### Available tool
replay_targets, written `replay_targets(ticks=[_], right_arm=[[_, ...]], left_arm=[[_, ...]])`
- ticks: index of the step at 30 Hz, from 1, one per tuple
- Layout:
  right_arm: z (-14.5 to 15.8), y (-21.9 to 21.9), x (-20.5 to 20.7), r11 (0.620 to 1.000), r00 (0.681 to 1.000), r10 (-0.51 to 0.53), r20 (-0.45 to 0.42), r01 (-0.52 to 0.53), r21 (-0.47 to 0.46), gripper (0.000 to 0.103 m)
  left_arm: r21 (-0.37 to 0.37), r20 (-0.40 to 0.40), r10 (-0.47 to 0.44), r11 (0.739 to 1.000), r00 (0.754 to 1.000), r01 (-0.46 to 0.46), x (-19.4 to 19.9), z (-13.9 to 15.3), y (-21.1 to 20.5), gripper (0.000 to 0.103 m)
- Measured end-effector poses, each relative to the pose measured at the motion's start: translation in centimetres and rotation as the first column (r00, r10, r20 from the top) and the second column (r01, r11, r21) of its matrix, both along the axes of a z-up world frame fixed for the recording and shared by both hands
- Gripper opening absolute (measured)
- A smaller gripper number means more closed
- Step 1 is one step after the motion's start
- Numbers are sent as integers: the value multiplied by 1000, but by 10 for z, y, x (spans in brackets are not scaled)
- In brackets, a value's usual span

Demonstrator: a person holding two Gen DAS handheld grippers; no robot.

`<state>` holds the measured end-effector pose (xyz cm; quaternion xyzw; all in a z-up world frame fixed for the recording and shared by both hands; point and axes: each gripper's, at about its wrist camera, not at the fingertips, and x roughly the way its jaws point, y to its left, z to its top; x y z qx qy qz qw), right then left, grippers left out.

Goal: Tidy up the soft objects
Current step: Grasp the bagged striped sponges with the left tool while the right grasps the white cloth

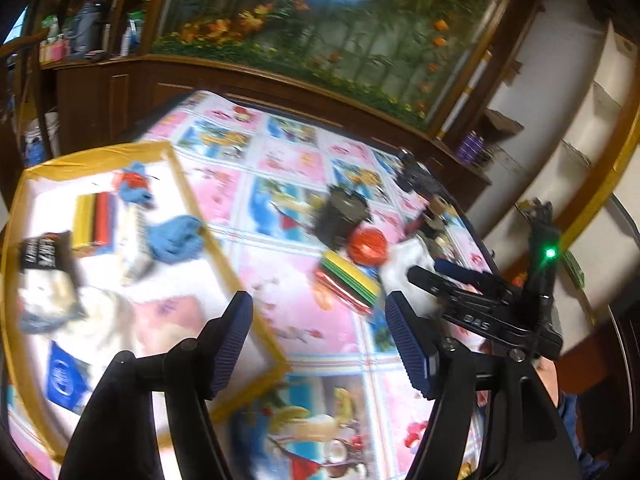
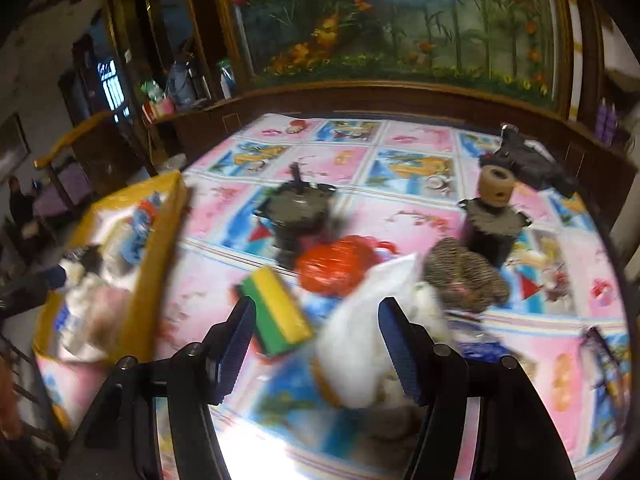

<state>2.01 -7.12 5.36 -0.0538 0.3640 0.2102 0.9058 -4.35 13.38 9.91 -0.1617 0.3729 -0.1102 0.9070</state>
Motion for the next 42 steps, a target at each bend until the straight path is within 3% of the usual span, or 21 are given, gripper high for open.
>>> replay_targets(ticks=[6,7,8,10,13,16,19,23,26,30,35,37,42], right_arm=[[-33,17,4,976,998,39,53,-27,-215,67],[-38,20,4,970,998,36,52,-22,-242,58],[-42,21,4,963,998,34,56,-18,-267,36],[-42,18,5,963,998,32,48,-18,-269,17],[-30,2,0,986,998,21,55,-12,-169,12],[-5,-20,-7,1000,994,-7,106,7,-1,12],[13,-43,-11,985,991,-28,129,5,174,13],[22,-64,-12,956,989,-80,125,40,291,13],[28,-76,-13,938,987,-108,122,61,341,13],[31,-87,-10,923,987,-118,113,67,379,13],[32,-91,-10,914,988,-115,105,64,400,13],[32,-91,-11,912,989,-104,103,54,407,13],[30,-83,-12,913,994,-71,85,31,407,13]], left_arm=[[21,-48,-52,998,997,53,6,-20,-33,68],[23,-55,-54,998,997,55,7,-22,-33,68],[25,-62,-55,998,997,57,8,-23,-34,68],[34,-69,-55,998,996,58,10,-25,-36,68],[45,-82,-48,998,995,52,18,-27,-40,73],[50,-99,-34,998,994,39,31,-29,-48,78],[11,-146,0,1000,989,2,52,-38,-55,78],[-47,-263,71,995,962,-87,91,-58,-62,78],[26,-312,174,984,934,-174,114,-72,-70,78],[46,-334,231,972,914,-229,131,-86,-79,78],[168,-252,191,974,949,-151,136,-87,-98,80],[198,-225,165,973,960,-121,129,-87,-101,63],[187,-185,62,982,981,-27,95,-87,-101,57]])
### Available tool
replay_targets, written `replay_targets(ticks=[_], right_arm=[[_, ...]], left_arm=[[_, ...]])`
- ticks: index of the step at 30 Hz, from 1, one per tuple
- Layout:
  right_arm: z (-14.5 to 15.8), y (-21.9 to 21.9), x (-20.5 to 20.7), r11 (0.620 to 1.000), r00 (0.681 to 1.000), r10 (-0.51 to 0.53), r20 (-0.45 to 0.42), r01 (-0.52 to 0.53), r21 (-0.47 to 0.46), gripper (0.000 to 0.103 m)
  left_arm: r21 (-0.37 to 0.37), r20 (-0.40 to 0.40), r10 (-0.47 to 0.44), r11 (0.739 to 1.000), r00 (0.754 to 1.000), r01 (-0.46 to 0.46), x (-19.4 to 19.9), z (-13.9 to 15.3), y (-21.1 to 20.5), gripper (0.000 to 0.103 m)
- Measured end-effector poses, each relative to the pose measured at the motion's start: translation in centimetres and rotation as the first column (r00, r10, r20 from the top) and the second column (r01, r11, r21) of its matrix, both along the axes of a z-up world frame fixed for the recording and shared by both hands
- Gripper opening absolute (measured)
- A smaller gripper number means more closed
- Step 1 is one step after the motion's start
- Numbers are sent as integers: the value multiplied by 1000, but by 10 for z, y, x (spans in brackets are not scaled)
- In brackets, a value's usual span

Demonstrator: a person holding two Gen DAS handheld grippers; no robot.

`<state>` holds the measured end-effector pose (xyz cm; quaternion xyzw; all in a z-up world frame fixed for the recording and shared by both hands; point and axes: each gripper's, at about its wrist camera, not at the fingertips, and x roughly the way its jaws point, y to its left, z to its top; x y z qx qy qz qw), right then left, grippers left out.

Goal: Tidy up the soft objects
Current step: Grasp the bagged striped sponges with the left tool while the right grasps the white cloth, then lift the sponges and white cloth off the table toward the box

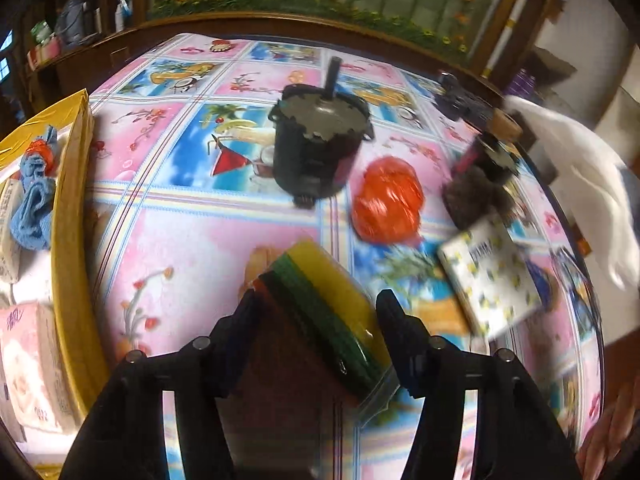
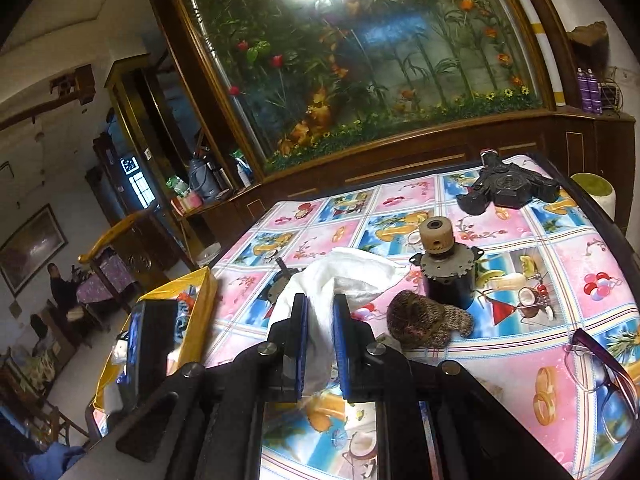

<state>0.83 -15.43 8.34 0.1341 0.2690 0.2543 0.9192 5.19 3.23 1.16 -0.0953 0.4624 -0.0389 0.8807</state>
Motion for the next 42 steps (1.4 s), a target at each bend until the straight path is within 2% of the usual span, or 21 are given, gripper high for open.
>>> replay_targets(ticks=[9,14,26,42], right_arm=[[-22,36,4,990,997,39,-61,-47,-134,13],[-30,38,10,987,997,25,-76,-36,-156,13],[-32,43,9,985,997,43,-71,-54,-164,13],[-33,48,8,982,997,54,-62,-64,-178,13]], left_arm=[[11,163,-68,998,984,67,-32,9,-9,46],[92,271,-50,995,961,26,-44,25,-11,46],[182,346,-39,983,937,-27,-52,33,-12,46],[216,368,-39,975,929,-45,-55,35,-14,46]])
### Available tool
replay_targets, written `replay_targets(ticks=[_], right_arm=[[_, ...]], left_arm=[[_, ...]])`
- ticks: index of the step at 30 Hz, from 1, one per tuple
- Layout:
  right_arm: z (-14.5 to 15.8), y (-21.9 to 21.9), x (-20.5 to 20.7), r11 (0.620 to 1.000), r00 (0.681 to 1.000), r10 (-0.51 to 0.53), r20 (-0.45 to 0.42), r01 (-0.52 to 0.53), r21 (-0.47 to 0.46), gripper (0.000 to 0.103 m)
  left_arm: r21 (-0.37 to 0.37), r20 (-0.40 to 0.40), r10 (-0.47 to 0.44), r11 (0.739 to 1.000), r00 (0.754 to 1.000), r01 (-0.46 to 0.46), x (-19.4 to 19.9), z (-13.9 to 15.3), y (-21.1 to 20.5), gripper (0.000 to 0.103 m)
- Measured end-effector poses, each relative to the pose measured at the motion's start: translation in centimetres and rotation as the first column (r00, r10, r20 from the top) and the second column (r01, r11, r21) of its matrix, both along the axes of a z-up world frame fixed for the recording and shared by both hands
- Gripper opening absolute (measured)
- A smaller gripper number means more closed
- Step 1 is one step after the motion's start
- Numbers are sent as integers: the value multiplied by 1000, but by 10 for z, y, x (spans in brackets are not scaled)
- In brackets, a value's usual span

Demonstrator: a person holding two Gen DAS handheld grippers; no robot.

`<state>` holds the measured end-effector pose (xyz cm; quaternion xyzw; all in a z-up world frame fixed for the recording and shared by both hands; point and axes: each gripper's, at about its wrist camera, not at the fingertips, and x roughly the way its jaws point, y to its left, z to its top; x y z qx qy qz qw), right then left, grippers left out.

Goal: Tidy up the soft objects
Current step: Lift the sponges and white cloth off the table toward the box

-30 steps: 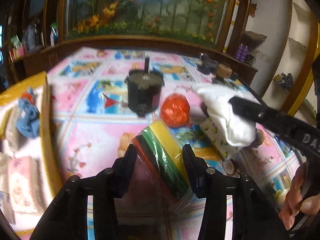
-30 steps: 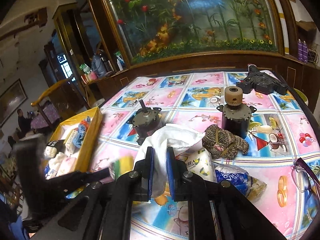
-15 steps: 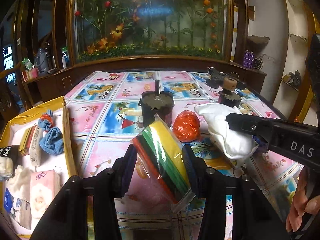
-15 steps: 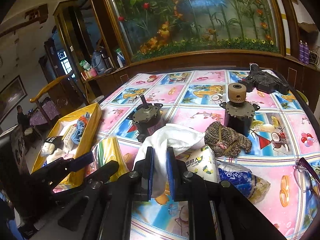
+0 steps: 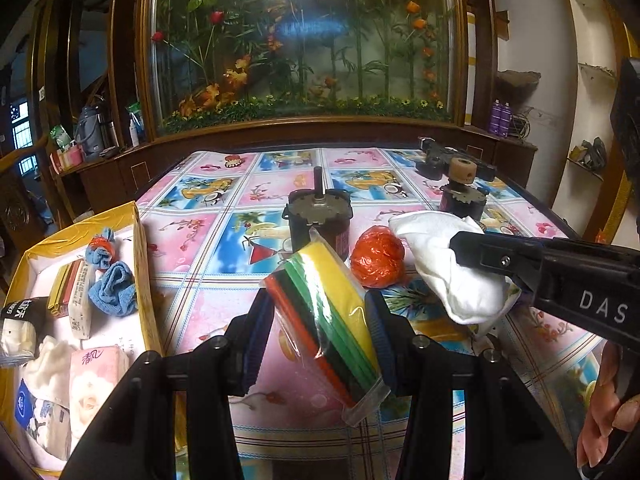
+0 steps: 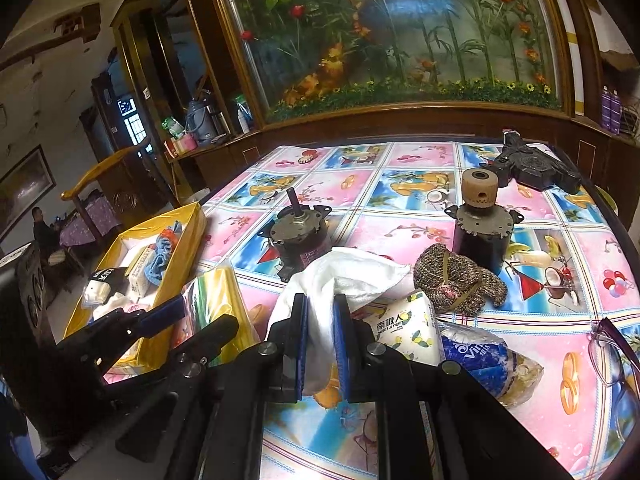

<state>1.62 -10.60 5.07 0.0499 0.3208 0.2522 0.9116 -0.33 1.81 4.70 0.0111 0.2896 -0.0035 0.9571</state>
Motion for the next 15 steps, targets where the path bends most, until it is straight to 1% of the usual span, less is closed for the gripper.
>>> replay_targets(ticks=[9,15], right_arm=[[0,1,-1,1000,1000,2,2,-2,-3,13],[0,1,-1,1000,1000,2,2,-2,-3,13]], left_arm=[[16,19,8,1000,1000,-8,-2,3,-1,46],[15,19,8,1000,1000,-8,-3,2,0,46]])
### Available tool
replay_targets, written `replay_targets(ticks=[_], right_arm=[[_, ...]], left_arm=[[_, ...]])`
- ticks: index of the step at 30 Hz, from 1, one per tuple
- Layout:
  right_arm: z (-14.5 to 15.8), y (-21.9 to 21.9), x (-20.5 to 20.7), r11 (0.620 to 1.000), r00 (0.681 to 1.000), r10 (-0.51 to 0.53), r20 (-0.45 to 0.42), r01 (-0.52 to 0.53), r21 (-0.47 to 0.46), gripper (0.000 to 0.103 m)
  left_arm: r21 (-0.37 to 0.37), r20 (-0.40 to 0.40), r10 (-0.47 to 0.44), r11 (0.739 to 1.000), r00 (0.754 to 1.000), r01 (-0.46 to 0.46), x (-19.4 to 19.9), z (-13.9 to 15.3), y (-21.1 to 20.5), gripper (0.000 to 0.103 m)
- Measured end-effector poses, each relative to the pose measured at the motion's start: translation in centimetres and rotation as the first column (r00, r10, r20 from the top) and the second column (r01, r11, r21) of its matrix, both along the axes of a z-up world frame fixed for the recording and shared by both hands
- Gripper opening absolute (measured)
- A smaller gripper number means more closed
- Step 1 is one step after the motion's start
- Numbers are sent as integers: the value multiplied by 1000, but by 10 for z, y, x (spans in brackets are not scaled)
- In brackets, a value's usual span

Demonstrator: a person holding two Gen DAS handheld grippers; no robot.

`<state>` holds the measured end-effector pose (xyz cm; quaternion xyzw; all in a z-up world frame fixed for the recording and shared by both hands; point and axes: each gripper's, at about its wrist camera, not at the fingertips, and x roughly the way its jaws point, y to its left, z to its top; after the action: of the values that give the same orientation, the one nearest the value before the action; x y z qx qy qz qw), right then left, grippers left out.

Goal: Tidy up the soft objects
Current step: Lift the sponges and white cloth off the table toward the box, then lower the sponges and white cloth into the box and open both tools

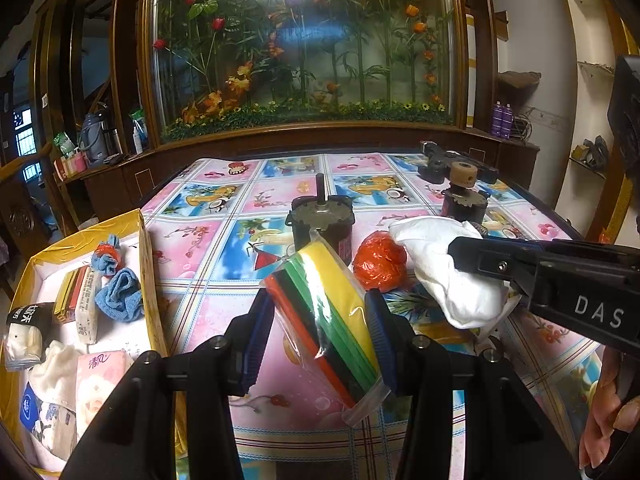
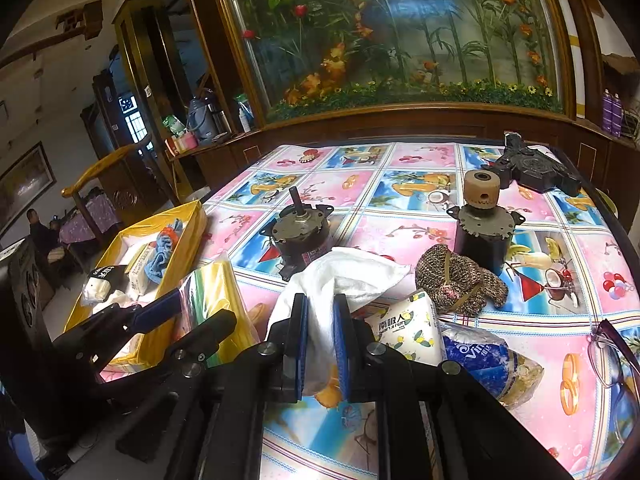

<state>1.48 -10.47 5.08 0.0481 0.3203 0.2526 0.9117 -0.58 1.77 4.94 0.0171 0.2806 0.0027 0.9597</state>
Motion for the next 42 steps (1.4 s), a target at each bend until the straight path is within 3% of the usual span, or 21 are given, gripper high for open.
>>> replay_targets(ticks=[5,11,16,31,42], right_arm=[[1,1,-1,1000,1000,-6,11,6,-8,13],[3,8,-5,993,997,-45,66,51,-102,13],[6,7,-5,991,995,-48,89,59,-122,13],[16,-6,-9,999,995,-32,94,33,-10,13],[23,21,-20,999,996,22,91,-26,38,13]], left_arm=[[-7,3,0,1000,1000,0,0,1,1,46],[-9,17,7,1000,1000,-7,-2,4,2,46],[-10,19,8,1000,1000,-8,-2,5,2,46],[-109,26,10,994,1000,-7,-23,27,23,46],[-196,51,111,976,993,-99,-53,55,97,46]])
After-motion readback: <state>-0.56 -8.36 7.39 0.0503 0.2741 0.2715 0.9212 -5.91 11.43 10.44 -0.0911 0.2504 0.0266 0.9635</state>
